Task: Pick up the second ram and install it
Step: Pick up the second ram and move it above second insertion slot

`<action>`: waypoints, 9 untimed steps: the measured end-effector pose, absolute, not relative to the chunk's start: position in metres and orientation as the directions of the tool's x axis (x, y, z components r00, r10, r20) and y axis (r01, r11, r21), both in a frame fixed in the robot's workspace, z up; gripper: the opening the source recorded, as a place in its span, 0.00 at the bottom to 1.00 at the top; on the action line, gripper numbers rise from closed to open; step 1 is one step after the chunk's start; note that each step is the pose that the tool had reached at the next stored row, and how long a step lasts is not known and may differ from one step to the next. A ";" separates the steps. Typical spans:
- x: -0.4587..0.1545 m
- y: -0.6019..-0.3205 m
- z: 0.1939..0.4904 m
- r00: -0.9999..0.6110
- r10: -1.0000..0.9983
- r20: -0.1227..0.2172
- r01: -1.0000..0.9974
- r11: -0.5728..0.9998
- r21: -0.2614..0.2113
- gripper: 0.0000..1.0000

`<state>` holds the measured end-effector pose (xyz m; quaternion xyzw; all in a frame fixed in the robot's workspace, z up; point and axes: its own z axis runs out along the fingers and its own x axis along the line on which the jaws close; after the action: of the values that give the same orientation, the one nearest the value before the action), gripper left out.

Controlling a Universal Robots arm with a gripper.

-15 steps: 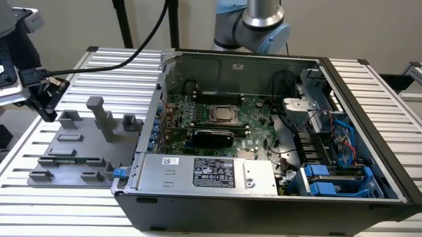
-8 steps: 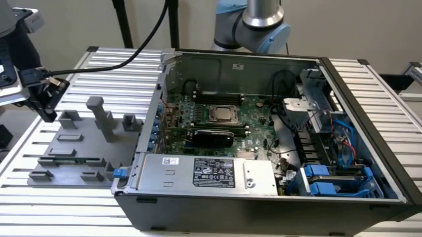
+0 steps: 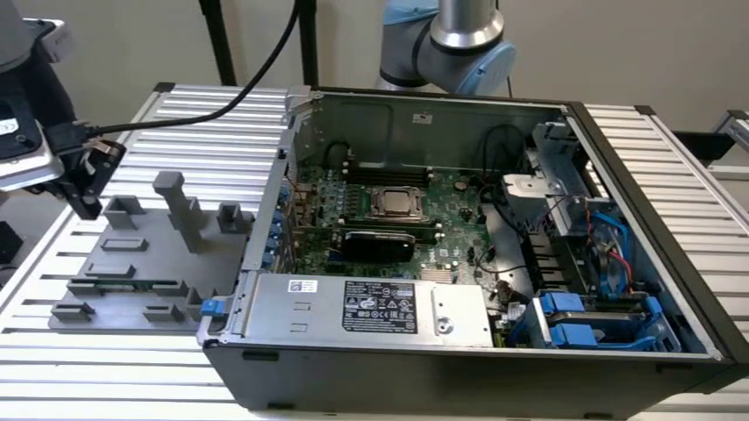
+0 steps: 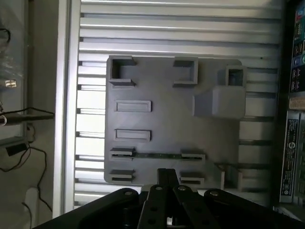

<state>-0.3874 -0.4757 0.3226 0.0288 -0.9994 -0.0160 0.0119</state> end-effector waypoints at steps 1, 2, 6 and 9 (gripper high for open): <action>-0.387 -0.476 0.322 -0.997 -0.076 0.023 -0.075 0.997 0.033 0.00; -0.387 -0.476 0.321 -0.995 -0.094 0.022 -0.093 0.995 0.033 0.00; -0.387 -0.476 0.318 -0.986 -0.166 0.021 -0.166 0.986 0.032 0.00; -0.387 -0.476 0.315 -0.975 -0.221 0.021 -0.220 0.975 0.032 0.00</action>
<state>-0.3874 -0.4757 0.3152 0.1109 -0.9936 -0.0150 0.0120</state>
